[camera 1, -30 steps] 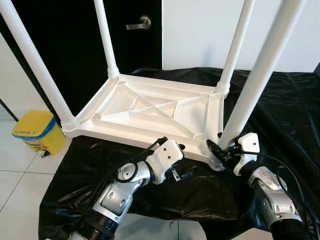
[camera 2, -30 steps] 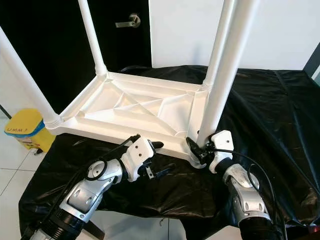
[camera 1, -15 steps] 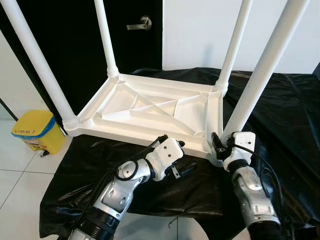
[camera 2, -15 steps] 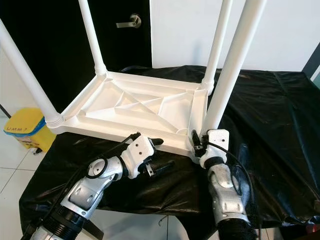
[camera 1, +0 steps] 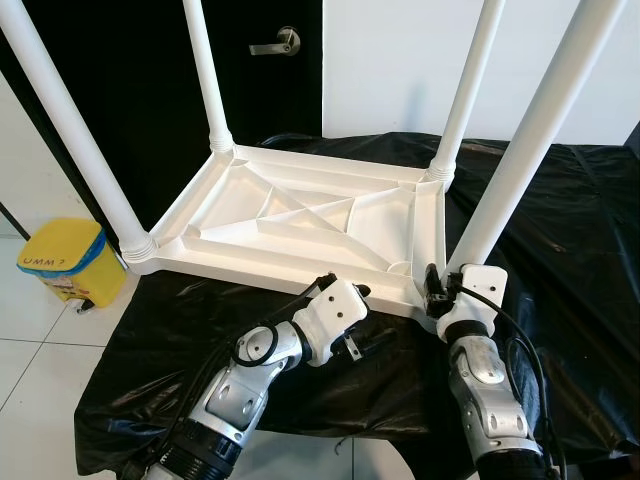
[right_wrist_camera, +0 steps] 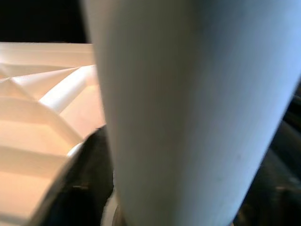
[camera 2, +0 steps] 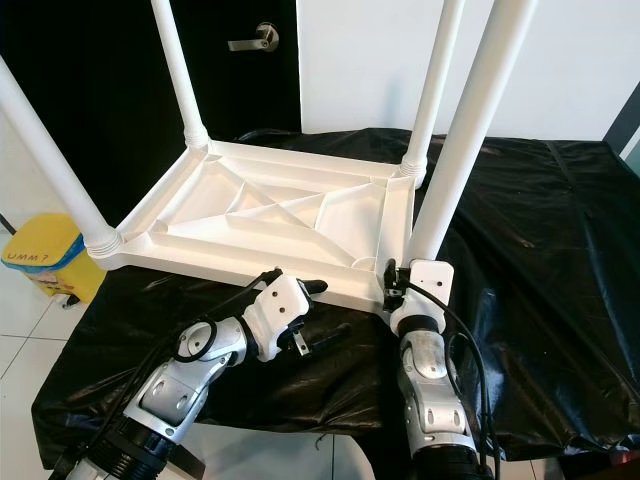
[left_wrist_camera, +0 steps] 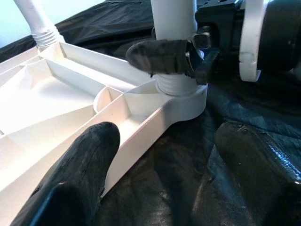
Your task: Building children table
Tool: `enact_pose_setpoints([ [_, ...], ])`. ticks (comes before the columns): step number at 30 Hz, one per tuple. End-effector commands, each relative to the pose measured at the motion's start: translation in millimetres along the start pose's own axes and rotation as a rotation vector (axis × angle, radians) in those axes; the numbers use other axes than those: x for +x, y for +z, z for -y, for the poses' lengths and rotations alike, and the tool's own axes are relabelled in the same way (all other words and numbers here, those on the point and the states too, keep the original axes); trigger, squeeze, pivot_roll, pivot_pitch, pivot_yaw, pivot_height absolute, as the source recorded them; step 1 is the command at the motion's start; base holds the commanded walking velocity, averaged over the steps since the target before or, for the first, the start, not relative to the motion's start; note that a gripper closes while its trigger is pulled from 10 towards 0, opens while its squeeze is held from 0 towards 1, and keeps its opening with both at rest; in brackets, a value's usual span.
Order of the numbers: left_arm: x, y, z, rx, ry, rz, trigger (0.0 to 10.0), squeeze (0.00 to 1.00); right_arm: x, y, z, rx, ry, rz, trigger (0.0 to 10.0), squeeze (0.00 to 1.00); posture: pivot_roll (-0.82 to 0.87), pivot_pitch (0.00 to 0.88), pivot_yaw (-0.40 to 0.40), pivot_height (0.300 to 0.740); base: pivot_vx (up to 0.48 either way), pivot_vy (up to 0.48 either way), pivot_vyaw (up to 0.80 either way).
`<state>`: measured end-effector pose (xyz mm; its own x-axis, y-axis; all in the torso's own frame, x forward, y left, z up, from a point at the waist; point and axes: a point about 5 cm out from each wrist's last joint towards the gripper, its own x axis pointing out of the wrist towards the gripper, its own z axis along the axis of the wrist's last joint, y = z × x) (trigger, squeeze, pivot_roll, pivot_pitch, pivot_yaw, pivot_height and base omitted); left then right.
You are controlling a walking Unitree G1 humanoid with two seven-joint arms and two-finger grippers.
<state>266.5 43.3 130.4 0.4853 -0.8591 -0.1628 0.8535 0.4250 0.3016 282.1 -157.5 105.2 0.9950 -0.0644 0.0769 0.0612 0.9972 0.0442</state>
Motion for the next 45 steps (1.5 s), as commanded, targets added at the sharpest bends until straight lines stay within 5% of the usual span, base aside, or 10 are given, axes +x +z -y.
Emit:
enact_pose_setpoints([
  [1, -1.0, 0, -4.1, 0.010, 0.099, 0.000, 10.0, 0.00, 1.0, 9, 8.5, -0.048, 0.081, 0.050, 10.0, 1.00, -0.16, 0.000, -0.008, 0.740, 0.000, 0.000, 0.00],
  [6, -1.0, -1, -3.7, 0.012, 0.097, -0.001, 10.0, 0.00, 2.5, 11, 16.0, -0.067, 0.127, 0.053, 10.0, 1.00, -0.17, 0.000, -0.008, 0.740, 0.000, 0.000, 0.00],
  [7, -1.1, -1, -3.6, 0.011, 0.096, -0.001, 10.0, 0.00, 2.9, 11, 17.8, -0.065, 0.142, 0.050, 10.0, 0.21, -0.17, 0.000, -0.007, 0.740, 0.000, 0.000, 0.00],
  [9, -1.2, -1, -3.7, 0.013, 0.096, -0.002, 10.0, 0.00, 3.4, 12, 19.8, -0.073, 0.177, 0.052, 10.0, 0.00, -0.17, 0.000, -0.007, 0.740, 0.000, 0.000, 0.00],
  [22, -0.2, 0, -0.6, -0.017, 0.026, -0.007, 10.0, 0.00, 17.3, 11, 37.4, -0.219, 0.542, -0.030, 10.0, 0.00, -0.17, 0.000, 0.003, 0.740, 0.000, 0.000, 0.00],
  [25, -0.3, -1, 2.1, -0.022, 0.002, -0.011, 10.0, 0.00, 24.9, 9, 40.1, -0.247, 0.591, -0.059, 1.3, 0.00, -0.17, 0.000, 0.006, 0.740, 0.000, 0.000, 0.00],
  [27, 0.0, -1, 2.1, -0.020, 0.001, -0.013, 10.0, 0.00, 26.8, 9, 40.8, -0.246, 0.599, -0.066, 0.0, 0.00, -0.17, 0.000, 0.007, 0.740, 0.000, 0.000, 0.00],
  [41, -1.1, -1, 0.1, -0.010, 0.006, -0.019, 10.0, 0.00, 25.8, -4, 43.5, -0.201, 0.621, -0.110, 0.0, 0.00, -0.17, 0.000, 0.011, 0.740, 0.000, 0.000, 0.00],
  [42, -1.1, -1, 0.0, -0.009, 0.006, -0.019, 10.0, 0.00, 25.3, -5, 43.0, -0.188, 0.614, -0.112, 9.0, 0.00, -0.17, 0.000, 0.013, 0.740, 0.000, 0.000, 0.00],
  [45, -0.9, 0, 0.4, -0.008, 0.003, -0.018, 10.0, 0.00, 23.4, -8, 41.2, -0.138, 0.589, -0.115, 10.0, 0.00, -0.17, 0.000, 0.016, 0.740, 0.000, 0.000, 0.00],
])
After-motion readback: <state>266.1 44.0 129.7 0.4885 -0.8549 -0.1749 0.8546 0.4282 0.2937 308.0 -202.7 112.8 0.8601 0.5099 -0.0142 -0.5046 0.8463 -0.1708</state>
